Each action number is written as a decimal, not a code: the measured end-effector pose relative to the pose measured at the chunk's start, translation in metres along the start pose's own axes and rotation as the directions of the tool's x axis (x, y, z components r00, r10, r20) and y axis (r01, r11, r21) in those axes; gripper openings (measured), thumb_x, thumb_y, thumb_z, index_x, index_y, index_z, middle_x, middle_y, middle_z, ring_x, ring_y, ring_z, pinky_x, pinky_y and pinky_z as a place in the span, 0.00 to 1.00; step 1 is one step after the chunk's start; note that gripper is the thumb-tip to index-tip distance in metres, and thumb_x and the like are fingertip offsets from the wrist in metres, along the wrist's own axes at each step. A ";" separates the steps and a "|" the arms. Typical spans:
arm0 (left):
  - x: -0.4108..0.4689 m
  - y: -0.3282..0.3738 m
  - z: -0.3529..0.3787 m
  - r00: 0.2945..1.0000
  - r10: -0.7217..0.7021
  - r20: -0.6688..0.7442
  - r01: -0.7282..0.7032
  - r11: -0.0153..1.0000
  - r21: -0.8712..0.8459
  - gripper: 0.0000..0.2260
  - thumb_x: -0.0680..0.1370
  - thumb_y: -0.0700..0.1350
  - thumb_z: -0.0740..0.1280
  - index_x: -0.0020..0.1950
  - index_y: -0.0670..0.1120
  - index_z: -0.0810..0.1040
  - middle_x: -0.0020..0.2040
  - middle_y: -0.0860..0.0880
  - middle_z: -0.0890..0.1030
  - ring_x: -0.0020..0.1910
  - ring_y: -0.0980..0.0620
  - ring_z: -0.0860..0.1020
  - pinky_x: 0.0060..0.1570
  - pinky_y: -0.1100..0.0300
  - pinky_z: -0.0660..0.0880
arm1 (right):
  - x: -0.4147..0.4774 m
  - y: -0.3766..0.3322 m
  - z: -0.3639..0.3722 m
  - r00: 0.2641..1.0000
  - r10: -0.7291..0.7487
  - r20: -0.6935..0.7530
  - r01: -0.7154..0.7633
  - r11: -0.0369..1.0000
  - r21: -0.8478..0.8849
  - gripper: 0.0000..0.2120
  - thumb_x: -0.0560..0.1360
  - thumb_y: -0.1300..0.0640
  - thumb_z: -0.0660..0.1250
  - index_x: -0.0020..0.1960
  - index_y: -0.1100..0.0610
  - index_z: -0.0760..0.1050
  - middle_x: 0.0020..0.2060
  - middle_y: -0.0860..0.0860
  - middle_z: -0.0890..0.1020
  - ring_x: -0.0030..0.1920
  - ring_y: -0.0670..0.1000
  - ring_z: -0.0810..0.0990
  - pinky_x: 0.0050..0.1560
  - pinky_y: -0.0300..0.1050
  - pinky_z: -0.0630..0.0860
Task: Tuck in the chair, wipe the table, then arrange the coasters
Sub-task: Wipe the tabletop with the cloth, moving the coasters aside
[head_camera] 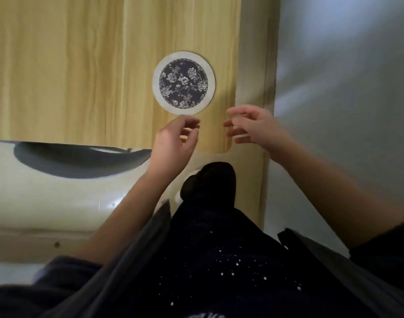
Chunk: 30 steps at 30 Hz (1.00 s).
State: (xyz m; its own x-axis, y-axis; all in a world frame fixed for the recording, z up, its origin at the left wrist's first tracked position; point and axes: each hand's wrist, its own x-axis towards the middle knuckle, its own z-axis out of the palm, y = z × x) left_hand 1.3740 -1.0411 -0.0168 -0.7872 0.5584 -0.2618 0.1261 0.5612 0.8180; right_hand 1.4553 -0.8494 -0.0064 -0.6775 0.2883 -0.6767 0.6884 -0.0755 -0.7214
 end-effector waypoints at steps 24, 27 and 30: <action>0.086 0.047 -0.011 0.522 -0.538 -0.661 0.362 0.842 -0.399 0.07 0.79 0.42 0.61 0.49 0.44 0.79 0.37 0.53 0.80 0.36 0.53 0.80 0.40 0.51 0.77 | 0.169 -0.178 0.042 0.720 0.155 0.676 0.295 0.813 -0.501 0.11 0.78 0.62 0.62 0.51 0.48 0.79 0.50 0.51 0.85 0.47 0.50 0.84 0.47 0.46 0.81; 0.086 0.052 -0.012 0.431 -0.567 -0.702 0.400 0.817 -0.414 0.08 0.78 0.42 0.60 0.49 0.44 0.79 0.38 0.54 0.80 0.37 0.51 0.80 0.40 0.50 0.77 | 0.173 -0.187 0.055 0.641 0.197 0.742 0.354 0.782 -0.513 0.11 0.79 0.63 0.62 0.51 0.48 0.78 0.49 0.51 0.85 0.44 0.48 0.84 0.44 0.41 0.81; 0.098 0.063 -0.012 0.333 -0.579 -0.744 0.414 0.799 -0.437 0.08 0.78 0.42 0.60 0.49 0.45 0.79 0.37 0.54 0.79 0.37 0.53 0.80 0.42 0.51 0.77 | 0.185 -0.202 0.054 0.568 0.241 0.787 0.394 0.760 -0.517 0.11 0.79 0.64 0.61 0.52 0.50 0.77 0.46 0.49 0.85 0.41 0.46 0.85 0.41 0.40 0.81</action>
State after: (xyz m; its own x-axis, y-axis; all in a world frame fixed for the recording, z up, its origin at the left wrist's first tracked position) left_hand 1.2978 -0.9590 0.0151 -0.7841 -0.5940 -0.1797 -0.4889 0.4127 0.7685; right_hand 1.1775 -0.8323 0.0063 -0.4227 -0.6060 -0.6738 0.3898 0.5496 -0.7389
